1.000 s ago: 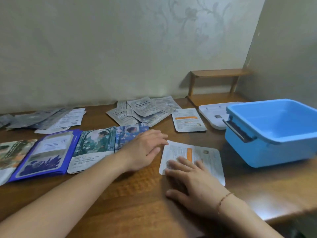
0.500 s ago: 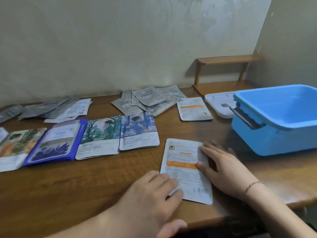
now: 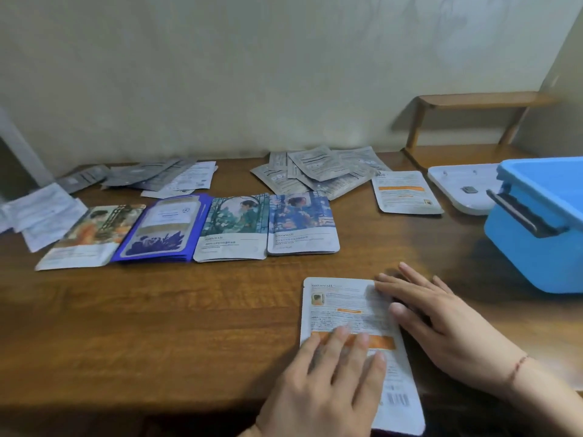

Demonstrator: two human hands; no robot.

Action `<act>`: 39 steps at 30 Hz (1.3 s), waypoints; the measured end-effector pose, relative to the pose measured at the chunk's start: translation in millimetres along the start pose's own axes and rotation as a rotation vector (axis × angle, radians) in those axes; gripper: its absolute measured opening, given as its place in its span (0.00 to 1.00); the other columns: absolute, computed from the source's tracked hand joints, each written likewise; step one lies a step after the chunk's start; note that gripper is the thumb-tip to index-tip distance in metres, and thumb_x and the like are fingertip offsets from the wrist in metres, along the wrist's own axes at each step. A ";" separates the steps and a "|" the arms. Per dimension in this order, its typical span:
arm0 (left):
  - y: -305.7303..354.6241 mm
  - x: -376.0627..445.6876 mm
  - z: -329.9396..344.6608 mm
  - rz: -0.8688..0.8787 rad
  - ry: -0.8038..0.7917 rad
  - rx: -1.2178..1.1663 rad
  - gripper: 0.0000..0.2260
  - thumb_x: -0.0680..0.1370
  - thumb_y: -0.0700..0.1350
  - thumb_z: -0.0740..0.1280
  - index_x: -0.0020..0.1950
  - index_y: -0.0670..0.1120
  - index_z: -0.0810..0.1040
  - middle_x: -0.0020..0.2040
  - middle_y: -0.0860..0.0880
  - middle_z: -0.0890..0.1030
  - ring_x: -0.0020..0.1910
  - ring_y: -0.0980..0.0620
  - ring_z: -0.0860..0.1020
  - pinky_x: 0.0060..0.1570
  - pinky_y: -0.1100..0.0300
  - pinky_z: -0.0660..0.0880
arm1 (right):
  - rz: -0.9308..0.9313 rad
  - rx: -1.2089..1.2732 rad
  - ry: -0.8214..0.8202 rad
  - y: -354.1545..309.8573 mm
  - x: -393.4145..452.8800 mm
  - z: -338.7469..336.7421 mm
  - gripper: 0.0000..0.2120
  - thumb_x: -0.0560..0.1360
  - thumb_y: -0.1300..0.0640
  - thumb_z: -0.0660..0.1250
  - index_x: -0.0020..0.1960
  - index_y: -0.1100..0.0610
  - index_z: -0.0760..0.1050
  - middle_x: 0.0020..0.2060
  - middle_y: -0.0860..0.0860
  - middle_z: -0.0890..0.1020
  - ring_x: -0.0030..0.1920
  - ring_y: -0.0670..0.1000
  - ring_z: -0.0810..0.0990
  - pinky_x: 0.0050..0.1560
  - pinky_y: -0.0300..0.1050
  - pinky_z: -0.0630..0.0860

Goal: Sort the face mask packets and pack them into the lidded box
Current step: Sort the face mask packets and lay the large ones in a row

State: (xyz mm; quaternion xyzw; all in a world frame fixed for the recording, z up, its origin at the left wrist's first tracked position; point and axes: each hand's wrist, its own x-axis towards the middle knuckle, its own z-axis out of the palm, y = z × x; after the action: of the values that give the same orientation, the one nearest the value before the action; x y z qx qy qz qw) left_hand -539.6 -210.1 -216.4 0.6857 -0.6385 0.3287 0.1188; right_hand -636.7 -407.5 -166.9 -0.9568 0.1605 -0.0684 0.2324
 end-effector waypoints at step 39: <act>-371.1 -145.4 -82.0 -1.209 -0.511 -0.136 0.31 0.75 0.66 0.65 0.75 0.57 0.64 0.70 0.58 0.65 0.70 0.56 0.61 0.69 0.55 0.64 | -0.285 -0.227 -0.255 -323.6 413.1 146.1 0.23 0.72 0.36 0.65 0.65 0.41 0.73 0.59 0.45 0.79 0.62 0.54 0.73 0.63 0.53 0.69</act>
State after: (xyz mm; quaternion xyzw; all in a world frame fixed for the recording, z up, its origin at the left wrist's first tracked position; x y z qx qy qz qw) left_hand -205.7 11.7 -146.7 0.9708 -0.1685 -0.0101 0.1704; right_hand -129.6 -213.8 -121.6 -0.9908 -0.0006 0.0397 0.1295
